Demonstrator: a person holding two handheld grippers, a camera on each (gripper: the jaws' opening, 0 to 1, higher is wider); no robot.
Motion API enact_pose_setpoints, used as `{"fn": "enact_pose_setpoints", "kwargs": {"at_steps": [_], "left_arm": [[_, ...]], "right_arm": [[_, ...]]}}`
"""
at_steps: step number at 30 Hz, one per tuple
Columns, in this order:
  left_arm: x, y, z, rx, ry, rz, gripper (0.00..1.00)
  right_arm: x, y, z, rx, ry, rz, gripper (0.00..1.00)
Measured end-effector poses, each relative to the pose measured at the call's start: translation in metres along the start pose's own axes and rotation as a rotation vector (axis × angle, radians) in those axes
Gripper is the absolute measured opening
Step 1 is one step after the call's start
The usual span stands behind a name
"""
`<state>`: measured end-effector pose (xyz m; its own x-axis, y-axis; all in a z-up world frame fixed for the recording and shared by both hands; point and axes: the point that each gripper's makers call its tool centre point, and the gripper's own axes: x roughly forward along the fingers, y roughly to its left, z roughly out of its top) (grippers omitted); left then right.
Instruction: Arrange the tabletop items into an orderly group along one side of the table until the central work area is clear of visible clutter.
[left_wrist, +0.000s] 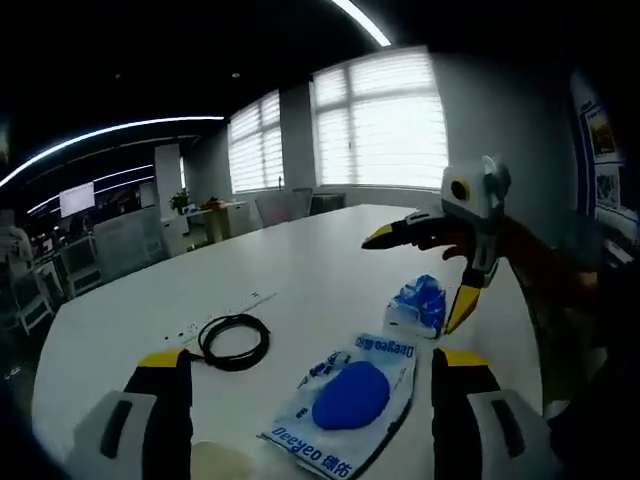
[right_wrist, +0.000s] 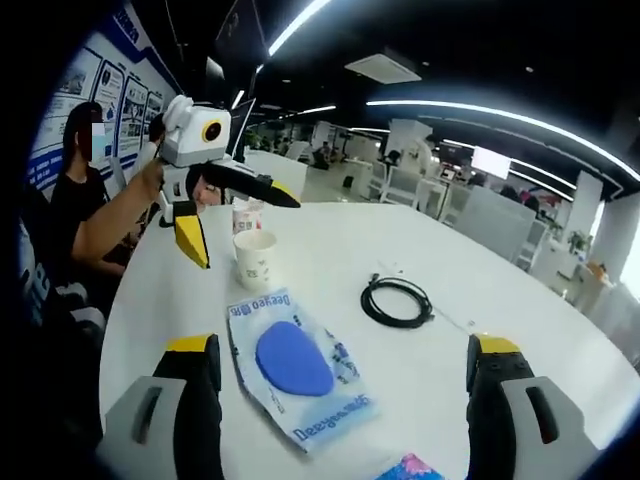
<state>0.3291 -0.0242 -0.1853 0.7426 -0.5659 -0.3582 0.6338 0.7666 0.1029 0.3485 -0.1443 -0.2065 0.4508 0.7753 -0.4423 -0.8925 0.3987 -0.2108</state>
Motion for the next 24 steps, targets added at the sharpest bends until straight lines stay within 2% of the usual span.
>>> {"fn": "enact_pose_setpoints", "kwargs": {"at_steps": [3, 5, 8, 9, 11, 13, 15, 24], "left_arm": [[0.008, 0.011, -0.003, 0.004, 0.051, 0.039, 1.00], [0.014, 0.014, -0.005, 0.015, 0.078, 0.041, 0.99], [0.021, 0.019, -0.004, 0.002, 0.089, 0.040, 0.99], [0.026, 0.026, -0.004, -0.030, 0.091, 0.062, 0.99], [0.031, 0.033, -0.004, -0.045, 0.104, 0.074, 0.97], [0.037, 0.043, -0.006, -0.085, 0.124, 0.112, 0.95], [0.043, 0.048, -0.004, -0.096, 0.128, 0.118, 0.94], [0.059, 0.065, -0.010, -0.139, 0.169, 0.151, 0.93]], "right_arm": [[0.007, -0.008, 0.004, 0.004, 0.008, 0.003, 0.99], [0.012, -0.013, 0.007, 0.004, 0.020, 0.005, 0.97], [0.019, -0.025, 0.007, 0.014, 0.042, -0.022, 0.98], [0.024, -0.033, 0.005, 0.033, 0.068, -0.038, 0.97], [0.029, -0.039, 0.007, 0.040, 0.065, -0.042, 0.97], [0.036, -0.044, 0.004, 0.049, 0.101, -0.050, 0.95], [0.042, -0.049, 0.005, 0.048, 0.105, -0.066, 0.94], [0.062, -0.056, 0.005, 0.090, 0.120, -0.064, 0.92]]}}
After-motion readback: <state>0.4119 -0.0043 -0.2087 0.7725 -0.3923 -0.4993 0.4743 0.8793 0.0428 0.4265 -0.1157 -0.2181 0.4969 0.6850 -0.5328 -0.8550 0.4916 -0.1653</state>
